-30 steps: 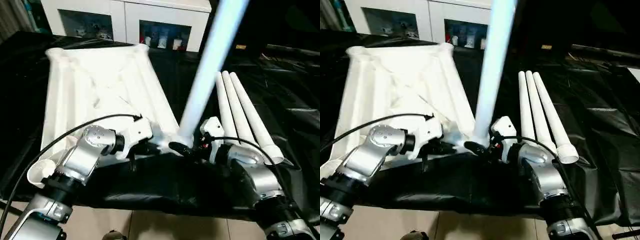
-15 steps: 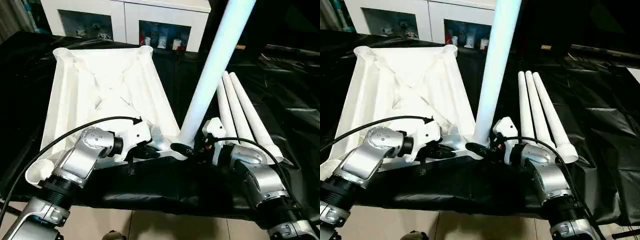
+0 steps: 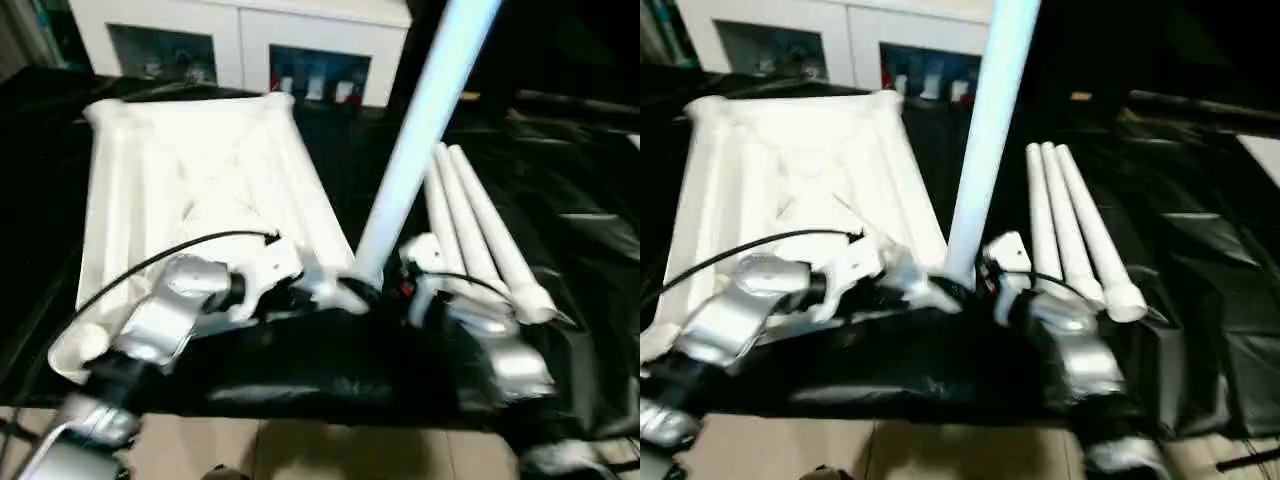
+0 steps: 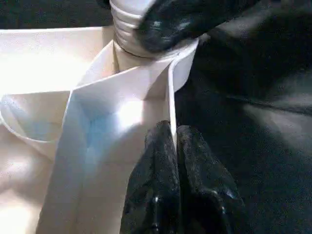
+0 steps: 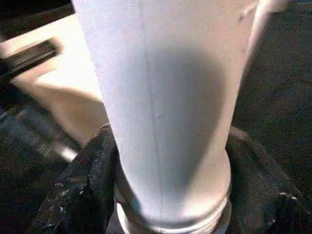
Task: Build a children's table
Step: Rotate leg to tighten
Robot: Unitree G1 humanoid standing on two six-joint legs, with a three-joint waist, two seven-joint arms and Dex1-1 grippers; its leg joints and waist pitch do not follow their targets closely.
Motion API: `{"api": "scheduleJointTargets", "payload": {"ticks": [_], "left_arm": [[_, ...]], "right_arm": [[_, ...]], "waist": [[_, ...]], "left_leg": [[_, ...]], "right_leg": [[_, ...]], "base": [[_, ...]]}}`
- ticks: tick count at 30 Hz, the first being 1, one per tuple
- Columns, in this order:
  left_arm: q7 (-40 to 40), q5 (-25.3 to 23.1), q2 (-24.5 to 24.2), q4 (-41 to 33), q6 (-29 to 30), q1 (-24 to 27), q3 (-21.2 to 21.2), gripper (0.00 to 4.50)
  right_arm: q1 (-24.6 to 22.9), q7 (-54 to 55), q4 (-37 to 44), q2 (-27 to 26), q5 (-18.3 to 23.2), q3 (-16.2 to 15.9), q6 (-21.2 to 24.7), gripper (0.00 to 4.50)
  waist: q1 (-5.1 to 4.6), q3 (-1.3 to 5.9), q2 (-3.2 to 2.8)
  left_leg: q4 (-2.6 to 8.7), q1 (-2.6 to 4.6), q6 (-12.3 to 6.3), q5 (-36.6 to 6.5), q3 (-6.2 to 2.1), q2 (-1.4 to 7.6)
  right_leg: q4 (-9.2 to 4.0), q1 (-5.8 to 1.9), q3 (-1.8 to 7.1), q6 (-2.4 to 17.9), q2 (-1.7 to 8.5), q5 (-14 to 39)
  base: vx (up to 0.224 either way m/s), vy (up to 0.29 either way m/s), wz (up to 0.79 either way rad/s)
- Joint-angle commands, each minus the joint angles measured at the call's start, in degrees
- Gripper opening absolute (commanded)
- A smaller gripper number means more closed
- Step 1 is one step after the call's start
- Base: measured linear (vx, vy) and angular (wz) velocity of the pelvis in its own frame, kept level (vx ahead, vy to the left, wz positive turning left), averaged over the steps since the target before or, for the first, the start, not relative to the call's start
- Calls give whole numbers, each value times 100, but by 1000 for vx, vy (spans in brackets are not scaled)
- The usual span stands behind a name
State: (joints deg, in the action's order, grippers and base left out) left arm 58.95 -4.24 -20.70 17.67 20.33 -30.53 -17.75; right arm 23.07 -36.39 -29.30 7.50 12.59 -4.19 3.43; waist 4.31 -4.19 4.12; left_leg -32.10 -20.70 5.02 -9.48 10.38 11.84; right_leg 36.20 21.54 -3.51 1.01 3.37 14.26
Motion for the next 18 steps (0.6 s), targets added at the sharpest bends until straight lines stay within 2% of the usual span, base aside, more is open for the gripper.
{"api": "scheduleJointTargets", "payload": {"ticks": [1, 2, 3, 4, 6, 8, 9, 12, 14, 17, 18], "left_arm": [[-118, 20, 226, 272, 172, 132, -251, 0], [-807, -139, 570, 657, 423, -131, -126, 0], [-1203, -219, 772, 882, 562, -284, -54, 0], [-1320, -241, 832, 949, 603, -329, -33, 0], [-1815, -295, 1109, 1256, 700, -522, 69, 0], [-1969, -333, 1205, 1398, 696, -595, 66, 0], [-2030, -372, 1232, 1466, 669, -623, 53, 0], [-2117, -451, 1288, 1588, 574, -659, 22, 0], [-2084, -462, 1284, 1593, 538, -664, 14, 0], [-1815, -456, 1115, 1502, 294, -617, -78, 0], [-1761, -446, 1070, 1484, 271, -608, -99, 0]], "right_arm": [[53, 884, -510, -1, -212, 375, 147, 265], [226, 1700, -865, -283, -301, 509, 114, 265], [344, 2132, -1066, -448, -385, 533, 84, 265], [381, 2261, -1127, -498, -414, 537, 73, 265], [609, 2792, -1435, -753, -547, 520, -59, 265], [725, 2912, -1563, -860, -644, 432, -159, 265], [771, 2917, -1624, -903, -672, 393, -203, 265], [851, 2812, -1751, -1013, -643, 329, -355, 265], [861, 2695, -1743, -1042, -595, 367, -466, 320], [819, 2225, -1591, -975, -480, 409, -632, 344], [821, 2159, -1583, -934, -484, 404, -659, 368]], "waist": [[1, 208, -38], [-1, 202, -40], [-9, 193, -58], [-14, 195, -61], [-3, 202, -52], [21, 218, -48], [25, 223, -38], [52, 227, -26], [59, 214, -25], [60, 207, -33], [57, 201, -28]], "left_leg": [[375, 90, -141, -1043, -59, 197], [383, 84, -97, -1110, -65, 197], [400, 125, 30, -1261, -60, 193], [395, 142, 85, -1355, -61, 195], [403, 125, 135, -1392, -79, 188], [394, 119, 70, -1355, -79, 182], [389, 91, 17, -1222, -73, 173], [386, 82, -76, -1109, -71, 171], [390, 74, -102, -1144, -68, 170], [409, 70, -124, -1282, -79, 179], [417, 68, -124, -1342, -81, 182]], "right_leg": [[-497, -172, 319, 1210, 490, 627], [-507, -184, 320, 1174, 496, 771], [-545, -140, 335, 1130, 503, 1040], [-550, -128, 338, 1107, 504, 1186], [-573, -142, 344, 949, 513, 1306], [-570, -147, 347, 855, 510, 1139], [-552, -159, 348, 830, 497, 919], [-524, -171, 337, 836, 489, 651], [-538, -168, 338, 825, 493, 708], [-566, -158, 336, 776, 497, 965], [-580, -153, 338, 763, 499, 1083]], "base": [[0, 0, 0], [0, 0, 0], [0, 0, 0], [0, 0, 0], [0, 0, 0], [0, 0, 0], [0, 0, 0], [0, 0, 0], [0, 0, 0], [0, 0, 0], [0, 0, 0]]}}
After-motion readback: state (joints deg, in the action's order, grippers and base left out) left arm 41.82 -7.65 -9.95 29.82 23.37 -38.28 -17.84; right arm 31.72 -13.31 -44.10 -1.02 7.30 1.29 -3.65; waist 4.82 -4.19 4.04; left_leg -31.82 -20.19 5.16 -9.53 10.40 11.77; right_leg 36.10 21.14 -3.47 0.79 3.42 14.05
